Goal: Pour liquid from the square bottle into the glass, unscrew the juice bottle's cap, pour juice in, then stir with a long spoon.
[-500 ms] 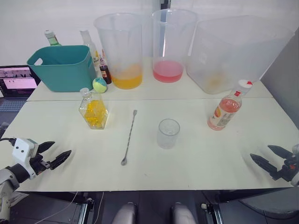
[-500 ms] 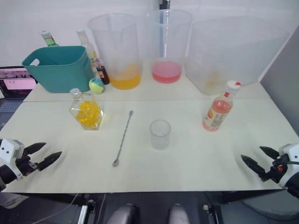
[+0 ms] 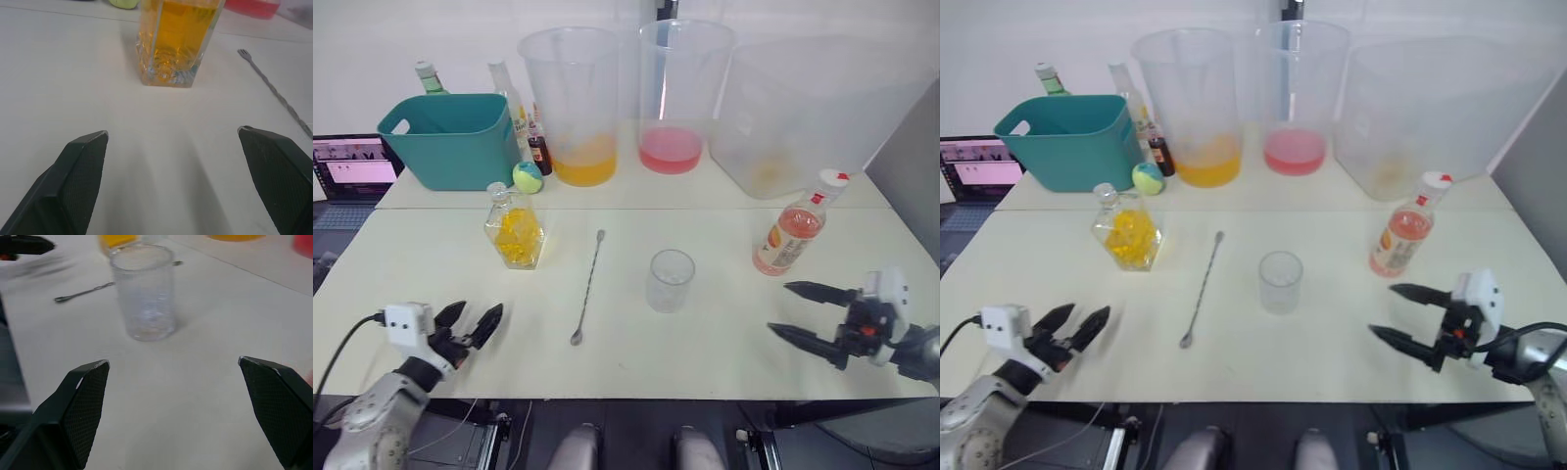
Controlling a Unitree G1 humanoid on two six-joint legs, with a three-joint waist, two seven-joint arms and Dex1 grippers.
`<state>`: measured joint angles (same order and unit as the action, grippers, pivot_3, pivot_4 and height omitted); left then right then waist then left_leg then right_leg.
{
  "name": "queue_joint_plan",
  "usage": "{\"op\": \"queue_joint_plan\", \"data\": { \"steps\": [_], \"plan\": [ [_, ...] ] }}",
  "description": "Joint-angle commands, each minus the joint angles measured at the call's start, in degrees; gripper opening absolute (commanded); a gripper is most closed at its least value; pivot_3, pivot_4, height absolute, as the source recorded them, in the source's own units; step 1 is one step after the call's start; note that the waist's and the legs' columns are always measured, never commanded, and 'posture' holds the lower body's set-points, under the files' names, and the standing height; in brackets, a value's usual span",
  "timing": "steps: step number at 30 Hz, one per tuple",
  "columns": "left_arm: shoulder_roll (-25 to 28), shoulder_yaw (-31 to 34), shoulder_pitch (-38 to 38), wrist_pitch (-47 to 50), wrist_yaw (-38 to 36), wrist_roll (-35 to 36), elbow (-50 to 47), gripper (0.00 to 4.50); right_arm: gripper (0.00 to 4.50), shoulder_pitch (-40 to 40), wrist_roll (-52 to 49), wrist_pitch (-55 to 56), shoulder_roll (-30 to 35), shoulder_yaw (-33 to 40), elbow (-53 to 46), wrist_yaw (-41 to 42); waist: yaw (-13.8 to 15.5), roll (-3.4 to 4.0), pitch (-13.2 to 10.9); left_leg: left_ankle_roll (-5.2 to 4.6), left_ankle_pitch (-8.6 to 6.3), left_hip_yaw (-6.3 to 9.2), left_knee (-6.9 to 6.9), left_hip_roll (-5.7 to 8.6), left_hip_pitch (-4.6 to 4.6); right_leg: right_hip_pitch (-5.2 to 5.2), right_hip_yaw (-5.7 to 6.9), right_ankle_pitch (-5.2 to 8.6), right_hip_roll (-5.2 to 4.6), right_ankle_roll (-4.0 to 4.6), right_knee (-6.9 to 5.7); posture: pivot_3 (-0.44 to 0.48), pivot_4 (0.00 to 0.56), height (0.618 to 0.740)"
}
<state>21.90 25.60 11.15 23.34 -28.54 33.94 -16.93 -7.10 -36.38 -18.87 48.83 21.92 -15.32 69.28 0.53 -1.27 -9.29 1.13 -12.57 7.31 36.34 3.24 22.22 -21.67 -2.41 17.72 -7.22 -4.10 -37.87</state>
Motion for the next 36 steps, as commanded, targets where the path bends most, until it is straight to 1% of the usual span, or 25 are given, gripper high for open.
{"op": "queue_joint_plan", "data": {
  "steps": [1, 4, 7, 12, 15, 19, 23, 31, 36],
  "plan": [
    [-2.3, -2.5, -4.2, 2.6, 9.1, -1.5, -6.2, 4.48, 4.50, 0.0, -0.3, 2.3, 2.1, -1.0, -2.0, 5.2, 0.5, -0.09, 0.0, 0.00, 0.00, 0.04, 0.07, 0.01, 0.03, 0.03, 0.05, -0.02, 0.00, -0.02, 0.01, 0.000, 0.150, 0.738],
    [-3.2, -5.1, -6.5, 5.7, 13.5, -2.8, -9.1, 4.48, 4.50, -0.6, 0.9, 4.5, 3.7, -1.1, -1.2, 8.5, 0.4, -0.11, 0.0, 0.04, -0.04, 0.04, 0.18, 0.11, 0.02, 0.12, 0.05, -0.04, 0.00, -0.05, 0.05, 0.000, 0.150, 0.738],
    [-1.7, -6.6, -9.2, 7.6, 16.2, -5.2, -10.3, 4.48, 4.50, -0.5, 1.4, 5.8, 4.7, -0.6, 0.0, 10.1, 0.1, -0.11, 0.0, 0.05, -0.08, 0.03, 0.18, 0.07, -0.04, 0.17, 0.05, -0.04, 0.05, -0.05, 0.06, 0.000, 0.150, 0.738],
    [1.6, -10.0, -15.4, 11.8, 19.2, -9.7, -9.3, 4.48, 4.50, 0.4, 2.6, 7.1, 4.3, -1.4, 0.9, 9.8, 0.1, -0.13, 0.0, 0.07, -0.09, 0.02, 0.19, 0.00, -0.09, 0.21, 0.04, -0.05, 0.16, -0.03, 0.07, 0.000, 0.150, 0.738],
    [2.3, -11.7, -18.3, 12.9, 20.2, -11.8, -8.1, 4.48, 4.50, 0.0, 2.8, 7.6, 3.5, -1.8, 0.5, 9.1, 0.1, -0.13, 0.0, 0.08, -0.09, 0.02, 0.19, 0.00, -0.09, 0.27, 0.04, -0.05, 0.16, -0.03, 0.18, 0.000, 0.150, 0.738],
    [1.4, -12.3, -21.1, 12.7, 21.7, -13.8, -6.2, 4.48, 4.50, -0.8, 3.1, 8.7, 2.3, -2.2, -0.3, 8.1, 0.1, -0.14, -0.1, 0.09, -0.11, 0.04, 0.19, 0.00, -0.09, 0.29, 0.04, -0.05, 0.16, -0.03, 0.20, 0.000, 0.150, 0.738],
    [1.6, -12.1, -24.0, 13.1, 23.3, -16.3, -3.3, 4.48, 4.50, -1.1, 3.7, 9.4, 1.3, -2.7, -1.4, 6.9, 0.2, -0.16, -0.1, 0.09, -0.11, 0.05, 0.19, 0.00, -0.09, 0.29, 0.06, -0.05, 0.16, -0.03, 0.20, 0.000, 0.150, 0.738],
    [1.4, -12.6, -27.8, 13.3, 22.7, -16.9, -1.2, 4.48, 4.50, -2.2, 4.8, 10.4, 0.0, -3.5, -2.6, 4.6, 0.2, -0.17, -0.1, 0.09, -0.12, 0.07, 0.22, 0.02, -0.06, 0.29, 0.06, -0.06, 0.15, -0.05, 0.22, 0.000, 0.150, 0.738],
    [1.6, -13.1, -32.6, 11.6, 23.7, -19.3, 5.0, 4.48, 4.50, -2.4, 5.4, 10.7, -0.5, -4.1, -2.8, 3.6, 0.2, -0.17, -0.1, 0.09, -0.12, 0.06, 0.22, 0.02, -0.07, 0.29, 0.06, -0.06, 0.15, -0.05, 0.22, 0.000, 0.150, 0.738]
  ]
}}
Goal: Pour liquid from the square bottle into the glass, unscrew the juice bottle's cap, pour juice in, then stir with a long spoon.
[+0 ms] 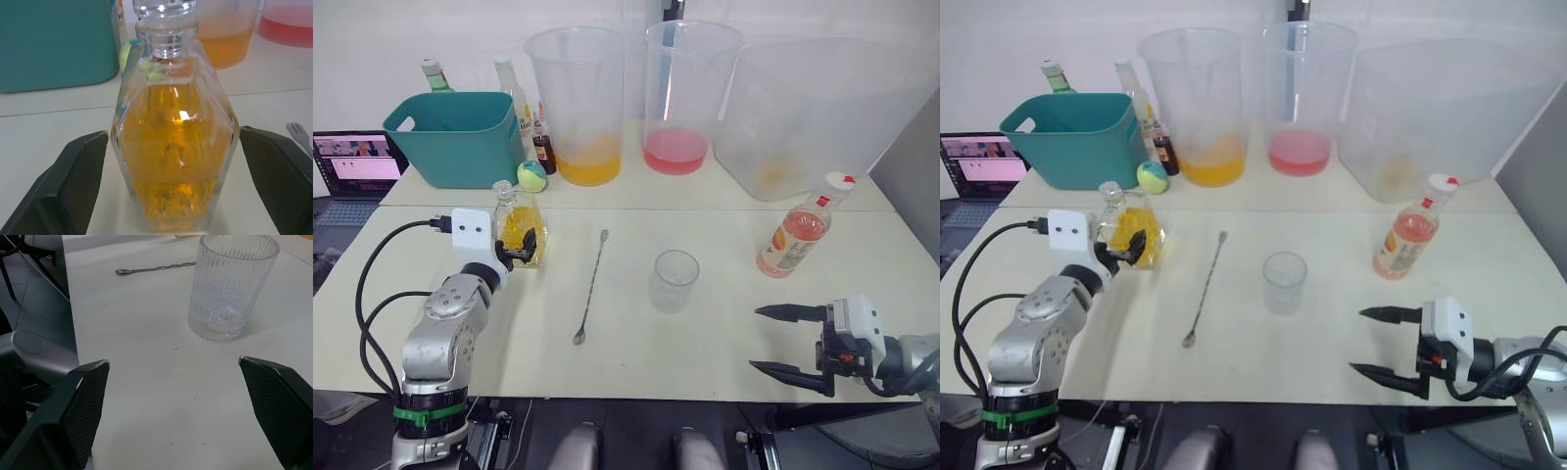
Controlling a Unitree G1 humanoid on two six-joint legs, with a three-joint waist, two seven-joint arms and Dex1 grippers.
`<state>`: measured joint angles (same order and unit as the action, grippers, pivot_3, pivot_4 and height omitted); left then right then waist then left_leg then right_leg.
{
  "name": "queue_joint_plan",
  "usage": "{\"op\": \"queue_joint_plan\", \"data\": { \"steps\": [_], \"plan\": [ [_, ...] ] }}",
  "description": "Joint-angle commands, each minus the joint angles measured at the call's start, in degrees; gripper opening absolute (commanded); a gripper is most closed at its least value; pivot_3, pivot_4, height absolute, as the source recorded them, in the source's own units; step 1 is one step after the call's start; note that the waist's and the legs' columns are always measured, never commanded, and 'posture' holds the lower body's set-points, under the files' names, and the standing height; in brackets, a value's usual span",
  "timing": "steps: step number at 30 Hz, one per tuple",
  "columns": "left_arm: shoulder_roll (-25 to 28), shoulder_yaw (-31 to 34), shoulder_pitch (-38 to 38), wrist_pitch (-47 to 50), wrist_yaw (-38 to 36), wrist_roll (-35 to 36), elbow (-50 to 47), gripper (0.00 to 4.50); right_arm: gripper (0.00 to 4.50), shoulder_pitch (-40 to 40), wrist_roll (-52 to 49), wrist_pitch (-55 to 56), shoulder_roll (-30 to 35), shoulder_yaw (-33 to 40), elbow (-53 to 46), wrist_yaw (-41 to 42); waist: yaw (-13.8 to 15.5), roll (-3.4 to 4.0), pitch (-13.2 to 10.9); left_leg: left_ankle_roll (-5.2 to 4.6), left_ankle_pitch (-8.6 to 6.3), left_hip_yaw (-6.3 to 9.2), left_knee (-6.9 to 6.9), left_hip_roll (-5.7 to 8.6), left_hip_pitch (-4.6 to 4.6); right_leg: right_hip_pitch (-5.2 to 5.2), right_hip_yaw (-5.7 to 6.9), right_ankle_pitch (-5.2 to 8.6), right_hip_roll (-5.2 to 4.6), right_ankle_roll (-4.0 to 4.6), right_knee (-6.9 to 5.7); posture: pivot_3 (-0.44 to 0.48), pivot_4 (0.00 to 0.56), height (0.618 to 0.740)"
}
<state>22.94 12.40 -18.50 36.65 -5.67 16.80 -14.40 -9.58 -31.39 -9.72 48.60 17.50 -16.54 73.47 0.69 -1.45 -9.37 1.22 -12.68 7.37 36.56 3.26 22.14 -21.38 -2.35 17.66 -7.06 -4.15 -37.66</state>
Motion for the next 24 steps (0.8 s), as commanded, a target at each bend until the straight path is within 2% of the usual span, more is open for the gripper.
{"op": "queue_joint_plan", "data": {
  "steps": [1, 8, 13, 14, 20, 24],
  "plan": [
    [0.5, -0.1, -4.1, -2.3, 0.8, -2.8, 4.1, 4.48, 4.50, 0.1, 0.4, 1.6, -0.3, 0.3, -1.7, -0.8, 0.0, 0.00, 0.0, 0.00, 0.00, 0.00, 0.00, 0.00, 0.00, 0.00, 0.00, 0.00, 0.00, 0.00, 0.00, 0.000, 0.150, 0.738],
    [-1.3, -2.0, -10.8, -9.7, -1.1, -5.1, 15.8, 4.48, 4.50, 0.7, 0.6, 1.6, -1.2, -0.2, -2.0, -2.9, 0.0, -0.04, 0.0, 0.00, 0.00, 0.01, 0.04, 0.02, 0.01, 0.00, 0.00, -0.01, 0.00, -0.02, -0.02, 0.000, 0.150, 0.738],
    [-1.9, -1.8, -11.6, -12.3, -2.2, -5.6, 18.4, 3.02, 4.50, 1.1, 0.8, 1.7, -1.3, -0.5, -1.8, -4.1, 0.0, -0.08, 0.0, 0.00, 0.00, 0.02, 0.05, 0.01, 0.02, -0.02, 0.00, -0.02, 0.00, -0.02, -0.05, 0.000, 0.150, 0.738],
    [-1.9, -1.9, -11.4, -12.7, -2.5, -5.7, 18.5, 2.96, 4.50, 1.3, 0.8, 1.7, -1.3, -0.5, -1.7, -4.3, 0.0, -0.08, 0.0, 0.00, 0.00, 0.02, 0.05, 0.02, 0.02, -0.02, 0.00, -0.01, 0.00, -0.02, -0.05, 0.000, 0.150, 0.738],
    [-1.2, -0.9, -10.8, -15.3, -4.1, -5.4, 19.3, 2.96, 4.50, 2.4, 1.0, 1.5, -1.5, -0.8, -1.3, -5.4, 0.0, -0.08, 0.0, 0.00, 0.00, 0.05, 0.10, 0.04, 0.05, -0.02, 0.00, -0.03, -0.01, -0.05, -0.04, 0.000, 0.150, 0.738],
    [1.4, 0.8, -10.8, -18.9, -10.1, -2.9, 18.4, 2.96, 4.50, 2.4, 1.4, 1.7, -1.9, -0.7, -1.1, -6.4, 0.0, -0.16, -0.1, 0.00, 0.00, 0.05, 0.10, 0.03, 0.06, -0.04, 0.01, -0.03, 0.00, -0.05, -0.05, 0.000, 0.150, 0.738]
  ]
}}
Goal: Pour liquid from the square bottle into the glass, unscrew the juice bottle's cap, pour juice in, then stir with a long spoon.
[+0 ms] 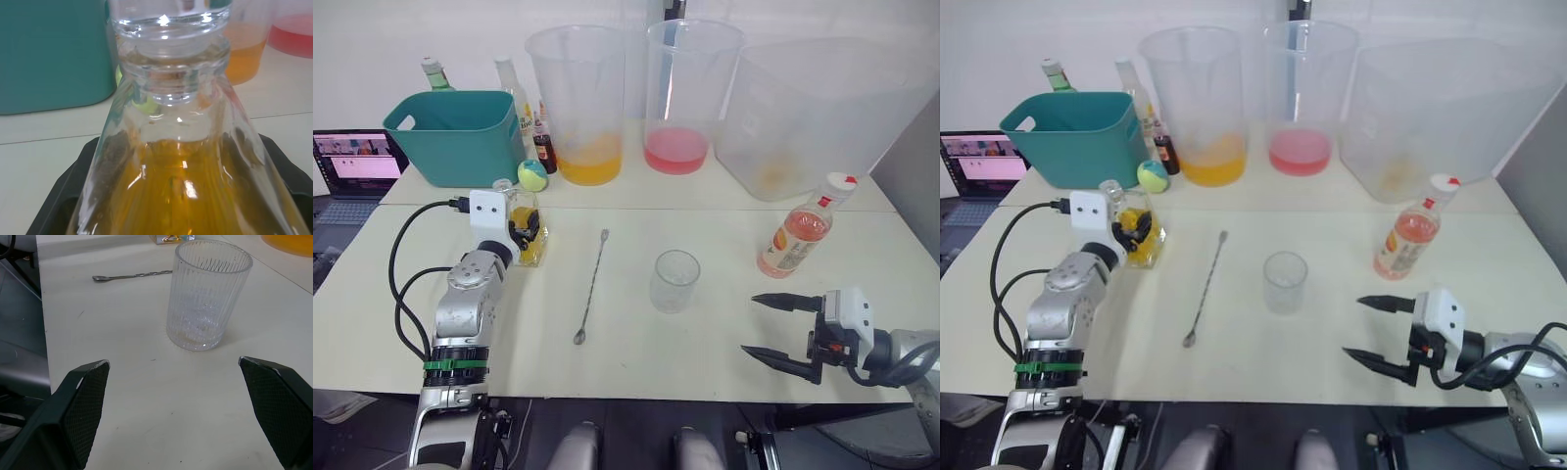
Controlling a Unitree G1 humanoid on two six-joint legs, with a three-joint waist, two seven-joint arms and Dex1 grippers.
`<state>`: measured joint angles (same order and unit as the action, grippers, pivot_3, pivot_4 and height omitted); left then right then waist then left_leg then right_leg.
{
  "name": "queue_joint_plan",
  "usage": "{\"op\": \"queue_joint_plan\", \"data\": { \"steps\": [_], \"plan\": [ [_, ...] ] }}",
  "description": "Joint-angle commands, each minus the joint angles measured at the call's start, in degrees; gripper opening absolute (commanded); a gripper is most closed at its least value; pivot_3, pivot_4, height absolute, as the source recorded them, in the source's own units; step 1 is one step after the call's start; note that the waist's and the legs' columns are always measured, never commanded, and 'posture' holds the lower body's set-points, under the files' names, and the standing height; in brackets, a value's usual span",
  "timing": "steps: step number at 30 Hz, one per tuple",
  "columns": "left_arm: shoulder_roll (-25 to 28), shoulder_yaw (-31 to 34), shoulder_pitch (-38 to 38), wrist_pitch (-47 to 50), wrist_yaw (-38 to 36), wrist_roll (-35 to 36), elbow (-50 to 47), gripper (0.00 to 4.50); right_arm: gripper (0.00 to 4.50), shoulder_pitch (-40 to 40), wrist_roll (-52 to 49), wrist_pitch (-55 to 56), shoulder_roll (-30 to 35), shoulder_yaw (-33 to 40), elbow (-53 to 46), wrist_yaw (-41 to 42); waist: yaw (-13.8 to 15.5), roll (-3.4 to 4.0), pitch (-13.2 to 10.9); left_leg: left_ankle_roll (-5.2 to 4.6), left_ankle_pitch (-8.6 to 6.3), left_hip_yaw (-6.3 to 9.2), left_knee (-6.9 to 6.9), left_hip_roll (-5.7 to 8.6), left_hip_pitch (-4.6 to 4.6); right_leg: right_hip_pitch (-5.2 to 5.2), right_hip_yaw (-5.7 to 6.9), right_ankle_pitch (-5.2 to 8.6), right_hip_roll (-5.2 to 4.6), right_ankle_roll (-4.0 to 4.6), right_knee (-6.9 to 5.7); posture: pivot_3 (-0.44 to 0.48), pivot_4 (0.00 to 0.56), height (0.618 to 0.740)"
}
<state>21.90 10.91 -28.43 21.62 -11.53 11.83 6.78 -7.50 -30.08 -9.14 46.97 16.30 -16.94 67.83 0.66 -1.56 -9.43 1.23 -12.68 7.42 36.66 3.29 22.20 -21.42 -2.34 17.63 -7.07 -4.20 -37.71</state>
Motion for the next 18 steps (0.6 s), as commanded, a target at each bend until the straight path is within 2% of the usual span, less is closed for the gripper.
{"op": "queue_joint_plan", "data": {
  "steps": [1, 6, 10, 15, 18],
  "plan": [
    [4.3, 2.9, -0.5, -5.2, -7.9, 3.4, -3.5, 2.96, 4.50, 0.2, 0.2, 1.0, -0.5, 0.6, -0.7, -1.1, -0.2, -0.10, -0.1, 0.00, 0.00, 0.00, 0.00, 0.00, 0.03, -0.06, 0.00, 0.00, 0.00, 0.00, -0.02, 0.000, 0.150, 0.738],
    [12.2, 5.5, 1.4, -8.8, -26.2, 11.4, -5.4, 2.96, 4.50, 0.6, 0.4, 0.9, -0.7, 0.8, 0.4, -1.6, -0.9, -0.19, -0.1, 0.08, 0.05, 0.06, 0.16, -0.03, 0.73, -1.02, 0.00, -0.24, 0.03, 0.21, -0.41, 0.000, 0.150, 0.738],
    [16.2, 6.1, 0.5, -6.1, -37.6, 19.0, -7.6, 2.96, 4.50, 2.5, 1.3, 1.6, -0.3, 0.0, 3.9, -1.0, -1.1, -0.25, -0.2, 0.07, 0.05, 0.06, 0.17, -0.02, 0.75, -1.00, 0.01, -0.27, 0.03, 0.21, -0.36, 0.000, 0.150, 0.738],
    [21.9, 3.0, 3.1, -1.3, -53.6, 25.8, -12.2, 2.96, 4.50, 5.6, 2.1, 2.2, -0.2, -0.4, 7.9, -0.2, -1.4, -0.23, -0.2, 0.05, 0.04, 0.08, 0.17, -0.02, 0.71, -0.95, 0.03, -0.27, 0.03, 0.20, -0.36, 0.000, 0.150, 0.738],
    [22.8, -0.5, 3.8, -0.5, -60.0, 26.9, -14.5, 2.96, 4.50, 7.4, 2.2, 2.6, -0.1, -0.3, 10.0, 0.1, -1.6, -0.20, -0.2, 0.04, 0.03, 0.05, 0.16, -0.06, 0.67, -0.93, 0.01, -0.27, 0.07, 0.20, -0.36, 0.000, 0.150, 0.738]
  ]
}}
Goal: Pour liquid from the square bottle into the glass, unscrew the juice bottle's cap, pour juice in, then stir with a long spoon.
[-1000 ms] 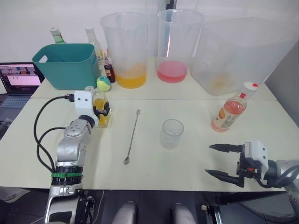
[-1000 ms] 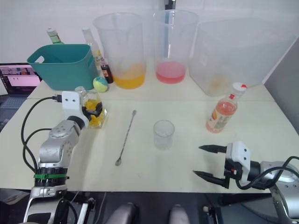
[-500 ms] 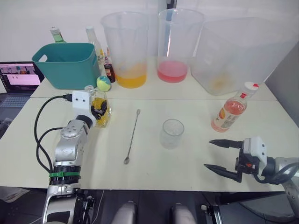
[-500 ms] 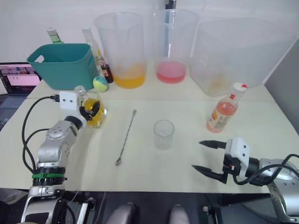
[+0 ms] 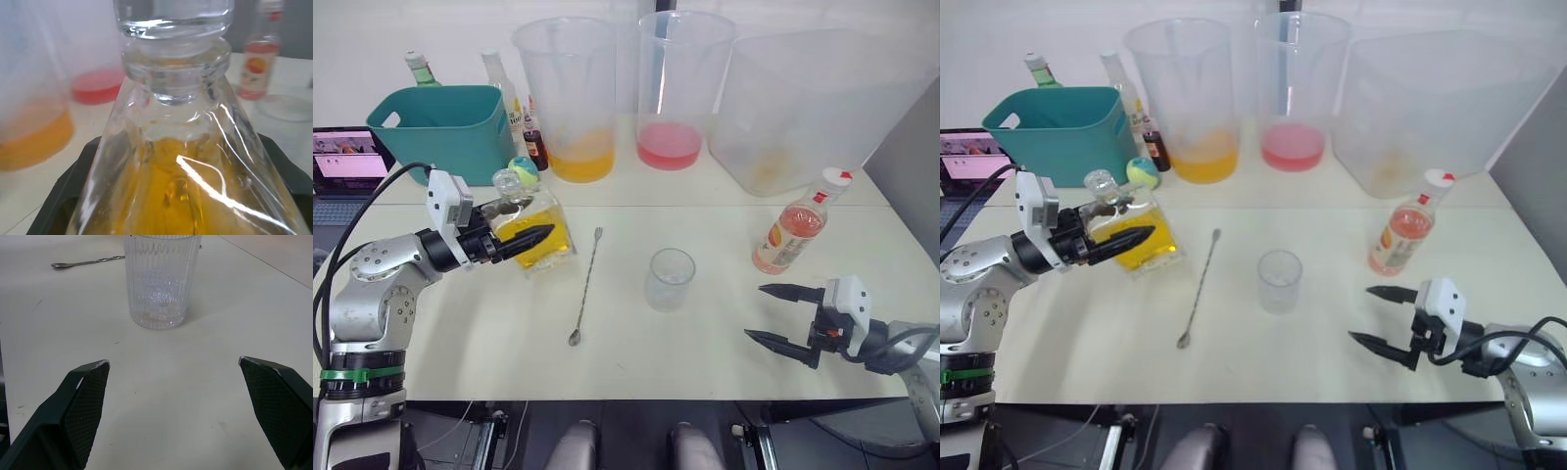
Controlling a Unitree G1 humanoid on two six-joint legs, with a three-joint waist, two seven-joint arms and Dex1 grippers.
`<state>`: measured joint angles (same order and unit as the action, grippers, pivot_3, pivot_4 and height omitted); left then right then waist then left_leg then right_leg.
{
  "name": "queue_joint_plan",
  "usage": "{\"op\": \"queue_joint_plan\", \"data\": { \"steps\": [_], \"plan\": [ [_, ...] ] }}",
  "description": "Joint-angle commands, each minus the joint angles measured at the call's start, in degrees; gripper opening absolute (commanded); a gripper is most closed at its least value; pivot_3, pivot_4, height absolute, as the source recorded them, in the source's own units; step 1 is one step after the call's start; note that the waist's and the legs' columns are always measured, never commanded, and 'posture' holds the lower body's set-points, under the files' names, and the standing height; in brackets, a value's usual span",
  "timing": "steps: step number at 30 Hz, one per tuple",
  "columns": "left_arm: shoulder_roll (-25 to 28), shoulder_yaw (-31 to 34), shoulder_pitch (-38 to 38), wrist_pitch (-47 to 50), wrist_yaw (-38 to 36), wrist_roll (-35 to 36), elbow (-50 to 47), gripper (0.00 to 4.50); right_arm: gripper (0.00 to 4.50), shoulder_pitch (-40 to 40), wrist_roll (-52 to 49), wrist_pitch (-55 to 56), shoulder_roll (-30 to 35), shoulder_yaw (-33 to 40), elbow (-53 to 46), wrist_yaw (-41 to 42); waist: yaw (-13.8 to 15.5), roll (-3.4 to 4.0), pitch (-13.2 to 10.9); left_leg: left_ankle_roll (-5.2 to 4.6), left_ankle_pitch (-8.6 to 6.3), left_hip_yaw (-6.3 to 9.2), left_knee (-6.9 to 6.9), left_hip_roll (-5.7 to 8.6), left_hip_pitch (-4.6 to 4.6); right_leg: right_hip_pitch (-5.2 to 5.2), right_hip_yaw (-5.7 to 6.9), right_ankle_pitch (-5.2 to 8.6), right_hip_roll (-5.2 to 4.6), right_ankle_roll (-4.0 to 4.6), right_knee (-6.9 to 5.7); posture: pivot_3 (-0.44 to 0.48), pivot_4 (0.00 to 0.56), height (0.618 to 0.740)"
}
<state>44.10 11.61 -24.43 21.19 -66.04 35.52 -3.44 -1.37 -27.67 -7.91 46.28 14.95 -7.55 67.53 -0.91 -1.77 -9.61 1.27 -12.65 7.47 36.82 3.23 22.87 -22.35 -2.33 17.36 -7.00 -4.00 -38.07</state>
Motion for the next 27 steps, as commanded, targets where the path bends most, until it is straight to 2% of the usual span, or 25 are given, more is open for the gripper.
{"op": "queue_joint_plan", "data": {
  "steps": [1, 5, 11, 17, 27],
  "plan": [
    [0.3, -2.2, 0.0, 0.2, -6.3, 3.5, -5.4, 2.96, 4.50, 1.4, -0.2, 1.5, 0.6, 1.1, 1.0, 0.5, 0.0, 0.01, 0.0, 0.00, 0.00, -0.02, 0.00, 0.00, -0.02, 0.02, -0.01, 0.00, 0.00, 0.00, 0.00, 0.000, 0.150, 0.738],
    [-3.2, -6.8, 2.7, -0.9, -7.9, 3.5, -11.2, 2.96, 4.50, 0.8, -0.5, 1.3, 0.8, 2.4, 0.4, 0.0, 0.0, 0.01, 0.0, 0.00, 0.00, -0.02, 0.01, -0.04, 0.00, 0.01, -0.03, 0.00, 0.04, 0.00, -0.01, 0.000, 0.150, 0.738],
    [-10.5, -13.0, 4.4, -5.9, -6.5, -0.5, -13.5, 2.96, 4.50, -2.2, -1.6, 0.0, 0.6, 4.1, -3.4, -1.0, 0.2, 0.02, 0.0, -0.01, 0.00, -0.01, 0.07, -0.04, 0.01, 0.05, -0.02, 0.00, 0.03, 0.00, -0.02, 0.000, 0.150, 0.738],
    [-13.7, -17.2, 6.2, -9.0, -7.6, -2.7, -13.7, 2.96, 4.50, -2.7, -2.8, -1.4, 0.9, 4.1, -6.1, -1.7, -0.1, 0.05, 0.0, -0.02, 0.00, -0.04, 0.06, -0.07, -0.06, 0.07, -0.05, 0.00, 0.08, 0.00, -0.02, 0.000, 0.150, 0.738],
    [-15.4, -22.8, 8.2, -18.1, -9.8, -10.8, -5.5, 2.96, 4.50, -0.6, -3.1, -3.4, 1.1, 3.4, -7.1, -2.9, 0.2, 0.06, 0.0, -0.02, 0.00, -0.05, 0.10, -0.05, -0.06, 0.11, -0.06, 0.00, 0.07, 0.00, 0.00, 0.000, 0.150, 0.738]
  ]
}}
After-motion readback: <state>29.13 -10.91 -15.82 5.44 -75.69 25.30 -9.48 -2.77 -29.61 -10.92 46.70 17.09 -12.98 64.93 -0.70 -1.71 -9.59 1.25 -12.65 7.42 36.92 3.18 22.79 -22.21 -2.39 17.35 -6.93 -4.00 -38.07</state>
